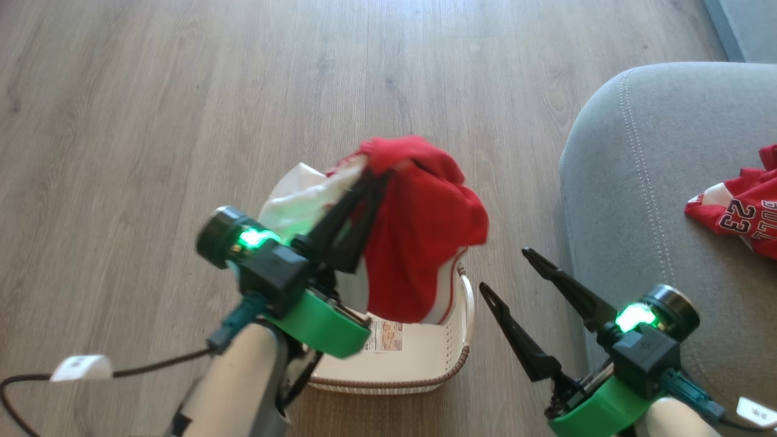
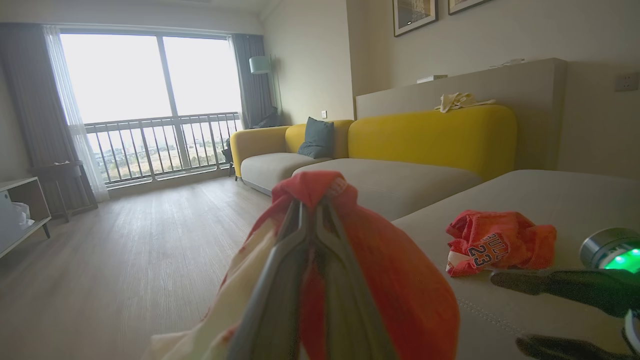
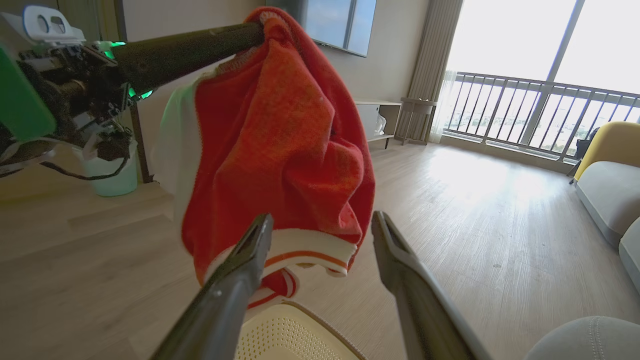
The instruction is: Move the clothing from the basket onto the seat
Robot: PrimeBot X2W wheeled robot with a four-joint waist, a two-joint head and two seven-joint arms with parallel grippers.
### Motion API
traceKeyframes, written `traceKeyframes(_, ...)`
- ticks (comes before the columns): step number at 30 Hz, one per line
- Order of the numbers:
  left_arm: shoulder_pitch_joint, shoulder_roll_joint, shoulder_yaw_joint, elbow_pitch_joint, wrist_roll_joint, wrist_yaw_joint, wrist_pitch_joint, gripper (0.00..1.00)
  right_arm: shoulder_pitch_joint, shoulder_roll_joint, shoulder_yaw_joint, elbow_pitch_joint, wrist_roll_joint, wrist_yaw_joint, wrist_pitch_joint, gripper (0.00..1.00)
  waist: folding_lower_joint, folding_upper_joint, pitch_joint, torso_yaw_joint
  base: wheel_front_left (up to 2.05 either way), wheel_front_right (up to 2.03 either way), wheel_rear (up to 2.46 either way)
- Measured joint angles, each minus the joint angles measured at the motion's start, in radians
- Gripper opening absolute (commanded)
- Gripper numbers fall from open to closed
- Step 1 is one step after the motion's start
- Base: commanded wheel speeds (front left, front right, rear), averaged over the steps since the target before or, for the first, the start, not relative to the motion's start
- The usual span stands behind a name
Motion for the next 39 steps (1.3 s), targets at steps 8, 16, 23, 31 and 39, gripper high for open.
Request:
traceKeyframes(8,-0.002,0.0,-0.118,0.006,0.041,-0.011,0.0,0.0,-0.07,-0.017,0.036,0.029,-0.044,0.0,0.0,1.0,0.0,0.0,-0.004,0.005,0.0,0.0,0.0)
traceKeyframes(16,-0.042,0.021,-0.267,0.004,0.044,-0.012,0.0,0.0,-0.108,-0.033,0.123,0.106,-0.046,0.0,0.0,1.0,0.0,0.0,-0.008,0.015,0.0,0.0,0.0)
traceKeyframes(23,-0.049,0.023,-0.377,0.001,0.032,-0.012,0.0,0.0,-0.148,-0.027,0.144,0.166,-0.052,0.0,0.0,1.0,0.0,0.0,-0.01,0.026,0.0,0.0,0.0)
traceKeyframes(31,-0.066,0.025,-0.44,-0.024,0.021,-0.011,0.0,0.0,-0.17,0.039,0.119,0.207,-0.05,0.0,0.0,0.0,0.0,0.0,-0.004,0.039,0.0,0.0,0.0)
traceKeyframes(39,-0.064,0.025,-0.422,-0.028,-0.004,-0.011,0.0,0.0,-0.167,0.086,0.042,0.217,-0.047,0.0,0.0,0.0,0.0,0.0,-0.009,0.047,0.0,0.0,0.0)
